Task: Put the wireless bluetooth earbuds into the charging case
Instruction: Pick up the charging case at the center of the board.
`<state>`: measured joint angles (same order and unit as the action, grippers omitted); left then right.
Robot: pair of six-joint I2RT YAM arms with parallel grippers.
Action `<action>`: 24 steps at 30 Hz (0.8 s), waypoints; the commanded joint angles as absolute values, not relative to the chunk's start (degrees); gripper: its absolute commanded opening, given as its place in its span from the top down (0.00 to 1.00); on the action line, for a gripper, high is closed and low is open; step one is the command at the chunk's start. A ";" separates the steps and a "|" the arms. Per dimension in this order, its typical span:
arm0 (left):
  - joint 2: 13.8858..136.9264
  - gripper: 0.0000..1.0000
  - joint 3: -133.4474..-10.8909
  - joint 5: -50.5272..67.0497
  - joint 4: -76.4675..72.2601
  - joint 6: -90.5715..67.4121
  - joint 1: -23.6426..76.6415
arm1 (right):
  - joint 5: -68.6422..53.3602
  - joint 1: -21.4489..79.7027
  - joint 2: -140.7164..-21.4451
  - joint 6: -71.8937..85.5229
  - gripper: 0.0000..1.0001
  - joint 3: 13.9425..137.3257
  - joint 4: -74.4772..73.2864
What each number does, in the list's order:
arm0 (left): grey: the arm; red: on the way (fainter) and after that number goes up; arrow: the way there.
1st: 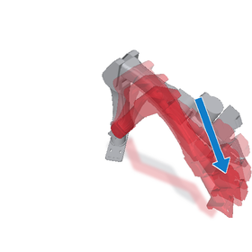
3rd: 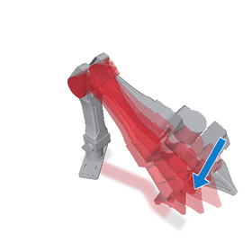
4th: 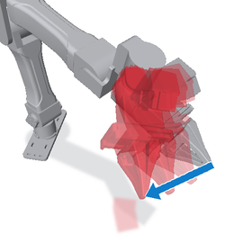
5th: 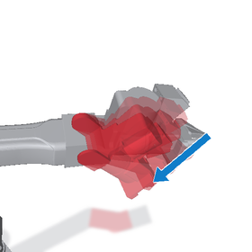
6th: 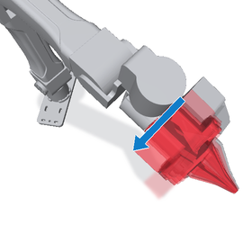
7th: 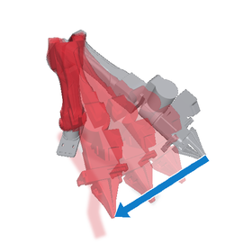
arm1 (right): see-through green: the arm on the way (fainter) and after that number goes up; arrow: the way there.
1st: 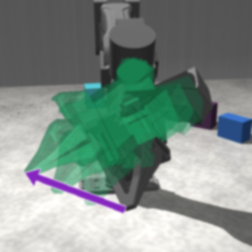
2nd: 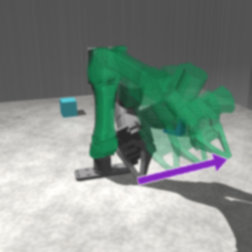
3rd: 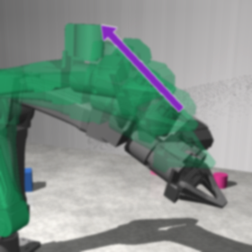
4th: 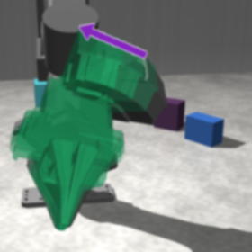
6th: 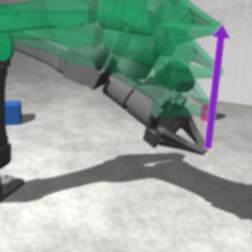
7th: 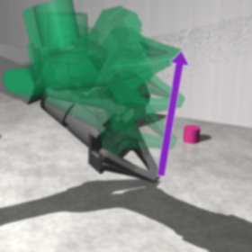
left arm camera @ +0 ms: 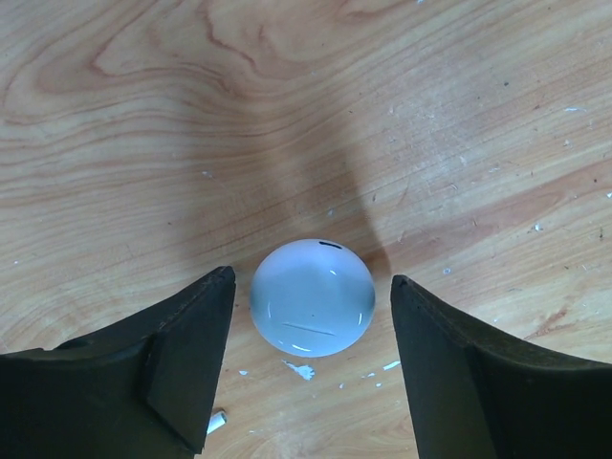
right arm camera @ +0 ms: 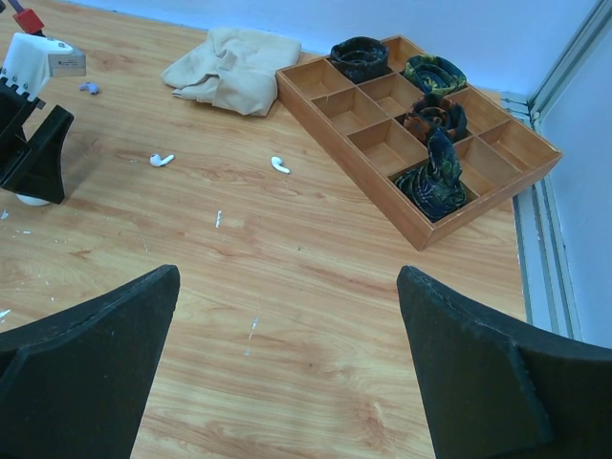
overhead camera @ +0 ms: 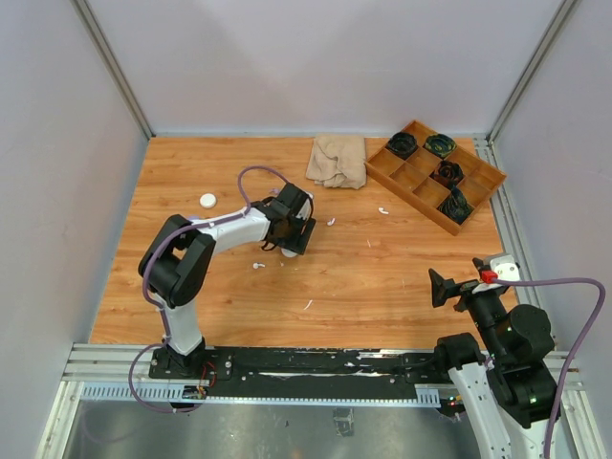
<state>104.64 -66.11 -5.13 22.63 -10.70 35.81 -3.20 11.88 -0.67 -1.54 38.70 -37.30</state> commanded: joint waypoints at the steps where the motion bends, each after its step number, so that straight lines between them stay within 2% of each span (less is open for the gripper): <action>1: 106.36 0.29 -68.01 -8.27 23.82 -9.78 37.29 | -4.17 12.66 0.38 -2.20 0.02 38.25 -35.60; 7: 107.13 0.33 -68.37 -9.40 24.53 -9.49 37.96 | -4.56 12.70 0.35 -2.20 0.01 38.27 -35.59; 24: 99.46 0.60 -63.33 -9.62 21.42 -18.26 38.23 | -8.54 12.66 -4.28 0.30 0.01 40.80 -32.02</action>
<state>103.63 -65.01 -9.39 23.51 -14.11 37.76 -6.48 11.88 -2.24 -1.54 38.87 -36.45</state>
